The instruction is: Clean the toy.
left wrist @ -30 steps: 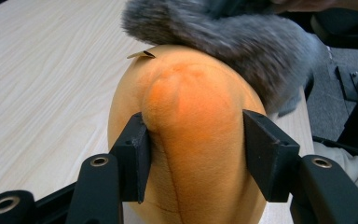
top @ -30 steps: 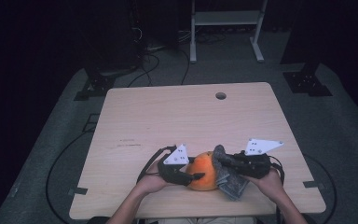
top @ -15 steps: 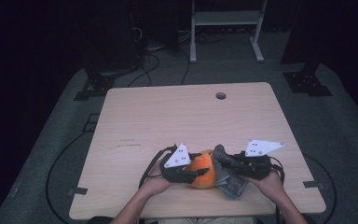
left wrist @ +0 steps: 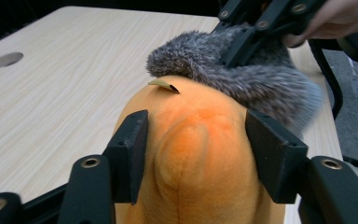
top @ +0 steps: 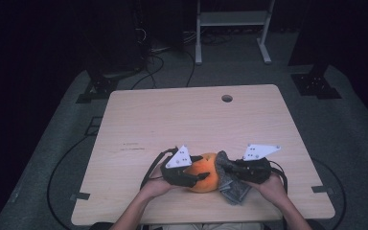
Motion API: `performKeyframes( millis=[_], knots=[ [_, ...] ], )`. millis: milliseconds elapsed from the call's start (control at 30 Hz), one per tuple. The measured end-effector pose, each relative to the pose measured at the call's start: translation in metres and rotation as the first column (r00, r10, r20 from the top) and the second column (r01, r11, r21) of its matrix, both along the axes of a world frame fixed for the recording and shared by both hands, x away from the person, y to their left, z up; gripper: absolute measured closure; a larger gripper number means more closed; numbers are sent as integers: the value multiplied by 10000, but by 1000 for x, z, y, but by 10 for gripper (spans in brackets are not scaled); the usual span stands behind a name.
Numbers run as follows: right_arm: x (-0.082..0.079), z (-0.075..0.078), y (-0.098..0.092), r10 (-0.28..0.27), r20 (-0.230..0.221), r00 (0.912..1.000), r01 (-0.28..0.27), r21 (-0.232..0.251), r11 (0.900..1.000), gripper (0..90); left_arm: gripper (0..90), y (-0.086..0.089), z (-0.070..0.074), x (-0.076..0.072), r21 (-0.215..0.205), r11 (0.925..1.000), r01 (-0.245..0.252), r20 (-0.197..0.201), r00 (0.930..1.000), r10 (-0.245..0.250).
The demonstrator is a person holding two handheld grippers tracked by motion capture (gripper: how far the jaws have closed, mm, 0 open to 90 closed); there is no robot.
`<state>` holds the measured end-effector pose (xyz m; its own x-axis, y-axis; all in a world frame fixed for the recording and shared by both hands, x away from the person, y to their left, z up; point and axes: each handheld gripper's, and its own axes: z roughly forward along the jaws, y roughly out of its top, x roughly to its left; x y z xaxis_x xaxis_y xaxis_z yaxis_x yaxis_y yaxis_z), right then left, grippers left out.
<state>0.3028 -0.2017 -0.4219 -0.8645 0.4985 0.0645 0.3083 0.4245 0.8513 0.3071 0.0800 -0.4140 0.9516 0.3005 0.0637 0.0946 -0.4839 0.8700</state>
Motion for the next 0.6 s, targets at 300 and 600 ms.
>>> performKeyframes(
  millis=[300,600],
  knots=[
    [-2,-3,6,252,-52,9997,-252,-2,9997,785,238,-1,1,5,248,9997,-80,-763,9970,98],
    [2,-13,-3,-174,-670,9976,158,-257,9995,784,418,10,-5,4,112,9999,28,-318,9995,-24]
  ],
)
